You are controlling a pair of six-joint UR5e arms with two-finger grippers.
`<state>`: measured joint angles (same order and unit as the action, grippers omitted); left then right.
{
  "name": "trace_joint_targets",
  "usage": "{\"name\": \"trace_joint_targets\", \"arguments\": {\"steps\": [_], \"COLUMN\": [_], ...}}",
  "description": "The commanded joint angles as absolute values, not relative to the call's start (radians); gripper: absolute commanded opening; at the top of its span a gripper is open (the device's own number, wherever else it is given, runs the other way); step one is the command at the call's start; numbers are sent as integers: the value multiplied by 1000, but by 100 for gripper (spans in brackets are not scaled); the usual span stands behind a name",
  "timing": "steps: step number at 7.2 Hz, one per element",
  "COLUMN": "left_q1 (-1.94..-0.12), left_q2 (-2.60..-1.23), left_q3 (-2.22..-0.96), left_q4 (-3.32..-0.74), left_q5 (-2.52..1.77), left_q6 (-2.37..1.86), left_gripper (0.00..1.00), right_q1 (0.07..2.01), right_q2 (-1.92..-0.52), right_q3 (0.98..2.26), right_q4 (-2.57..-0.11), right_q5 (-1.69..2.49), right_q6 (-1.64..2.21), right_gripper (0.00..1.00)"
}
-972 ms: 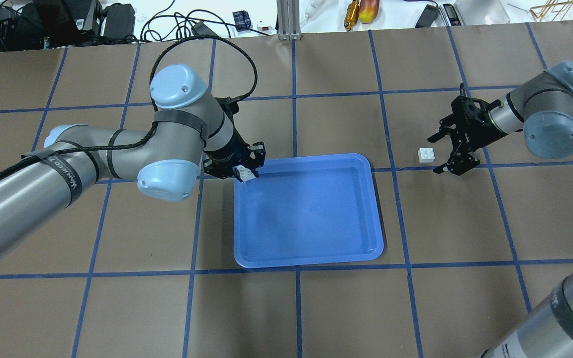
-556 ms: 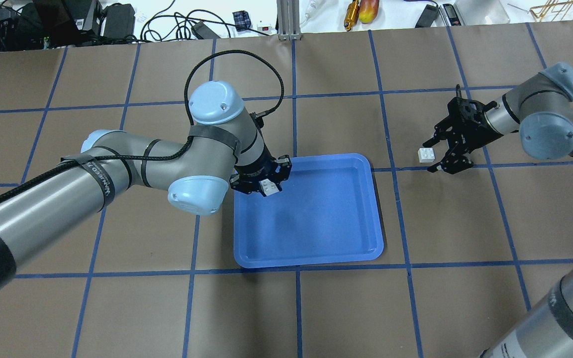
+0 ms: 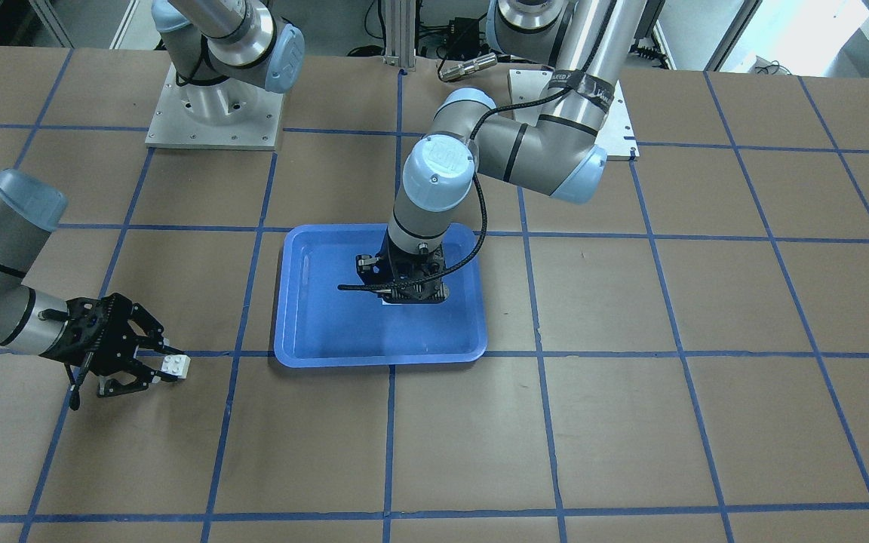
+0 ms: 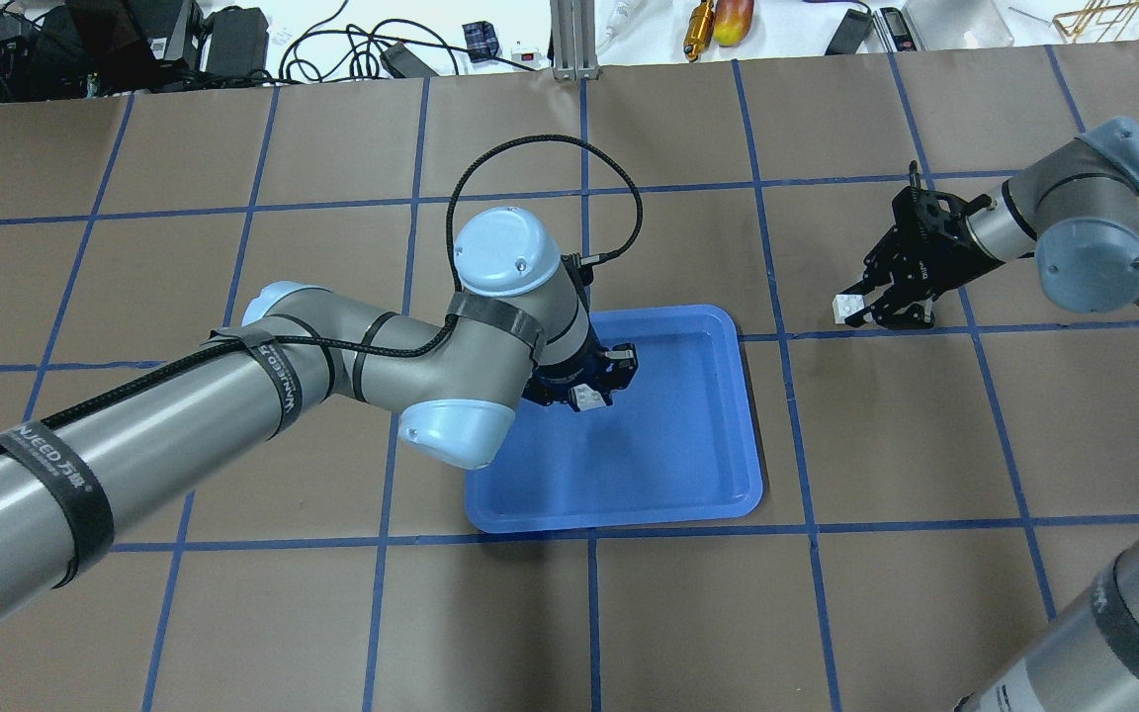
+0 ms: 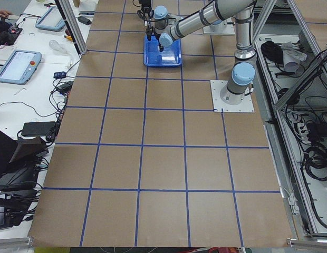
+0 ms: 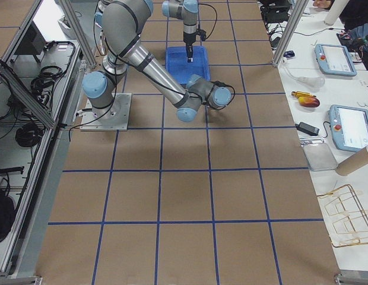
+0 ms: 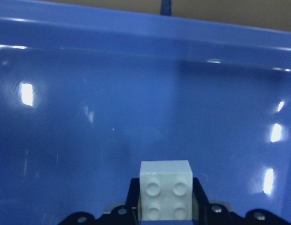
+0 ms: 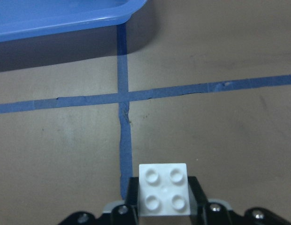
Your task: Assemble white blocks and place on blue tray
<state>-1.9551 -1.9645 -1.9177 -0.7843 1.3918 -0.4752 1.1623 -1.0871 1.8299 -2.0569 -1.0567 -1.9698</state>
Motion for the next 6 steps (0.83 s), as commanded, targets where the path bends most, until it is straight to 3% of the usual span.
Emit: {"name": "trace_joint_targets", "arguments": {"steps": [1,3,6], "left_q1": [-1959,-1959,-1897], "left_q2": [-1999,-1996,-1944], "left_q3": [-1930,-1928,-1925], "left_q4": [-784,-788,-865], "left_q5": [1397,1387,1337], "left_q6": [-439,-452,-469], "left_gripper": [27,99,100], "right_q1": [1173,1213,1389], "right_q2": [-1147,-1225,-1311], "right_q3": [1841,1876,1917], "right_q4": [-2039,-2002,-2019], "right_q5": [-1016,-1009,-976], "right_q6": [-1962,-1957,-1728], "right_gripper": [11,10,11]}}
